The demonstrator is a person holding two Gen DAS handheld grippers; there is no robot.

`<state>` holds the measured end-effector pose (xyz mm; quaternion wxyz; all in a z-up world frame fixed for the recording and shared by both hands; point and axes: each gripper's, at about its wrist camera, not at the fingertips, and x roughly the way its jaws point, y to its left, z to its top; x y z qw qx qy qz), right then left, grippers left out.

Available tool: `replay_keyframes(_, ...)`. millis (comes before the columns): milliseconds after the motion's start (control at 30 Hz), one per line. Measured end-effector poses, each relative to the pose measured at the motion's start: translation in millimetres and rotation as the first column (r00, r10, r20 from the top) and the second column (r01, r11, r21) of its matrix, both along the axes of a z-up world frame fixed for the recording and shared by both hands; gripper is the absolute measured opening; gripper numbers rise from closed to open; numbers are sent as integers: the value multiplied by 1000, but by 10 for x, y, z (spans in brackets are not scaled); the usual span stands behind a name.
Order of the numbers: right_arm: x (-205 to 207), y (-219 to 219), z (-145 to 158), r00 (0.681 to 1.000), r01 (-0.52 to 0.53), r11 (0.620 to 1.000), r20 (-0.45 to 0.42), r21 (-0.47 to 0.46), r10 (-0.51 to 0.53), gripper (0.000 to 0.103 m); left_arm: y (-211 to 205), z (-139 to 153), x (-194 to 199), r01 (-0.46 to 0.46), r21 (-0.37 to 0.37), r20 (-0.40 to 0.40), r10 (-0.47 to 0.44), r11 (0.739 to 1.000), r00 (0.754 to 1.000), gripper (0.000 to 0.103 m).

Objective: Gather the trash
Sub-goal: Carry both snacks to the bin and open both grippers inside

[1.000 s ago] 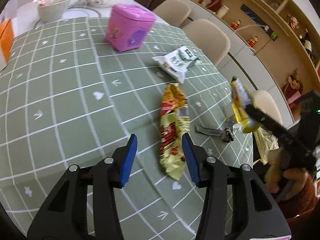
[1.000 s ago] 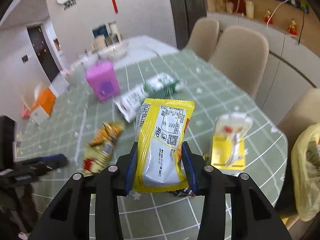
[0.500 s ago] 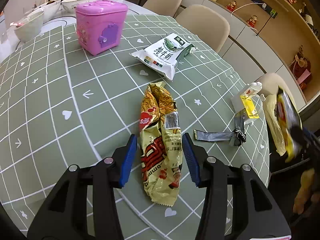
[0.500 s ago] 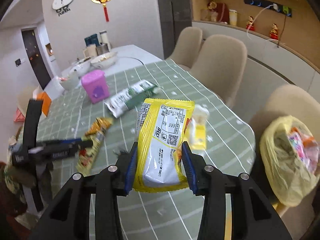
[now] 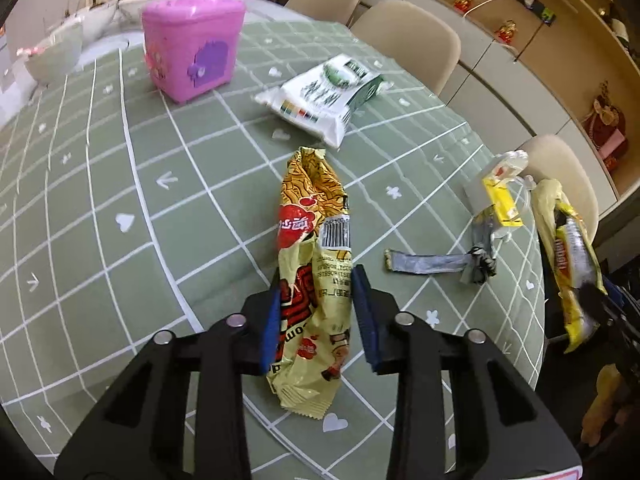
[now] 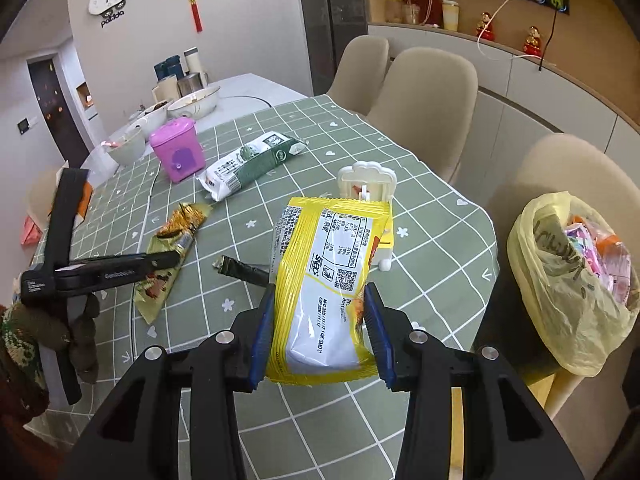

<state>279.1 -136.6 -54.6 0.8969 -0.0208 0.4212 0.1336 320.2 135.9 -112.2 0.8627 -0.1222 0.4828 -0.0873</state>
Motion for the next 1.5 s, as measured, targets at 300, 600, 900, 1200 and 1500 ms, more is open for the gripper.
replay_keyframes(300,-40,16,39,1000,-7,1000,6,15,7,41,39,500,-207,-31,53,115,25,998,993,29)
replay_keyframes(600,-151,-50,318,996,-42,998,87,56,37,41,-123,1162,-509,-65,99,254,38,993,967,30)
replay_keyframes(900,-178,-296,579,987,-68,997,150,43,61,41,-398,1483,-567,-61,45,293,45,997,955,31)
replay_keyframes(1200,-89,-819,887,976,-60,997,213,52,47,41,-941,1630,-380,-35,4,300,32,999,953,31)
replay_keyframes(1500,22,-2056,1034,961,88,994,255,64,-101,41,-2058,1713,7,97,-28,289,-85,995,953,31)
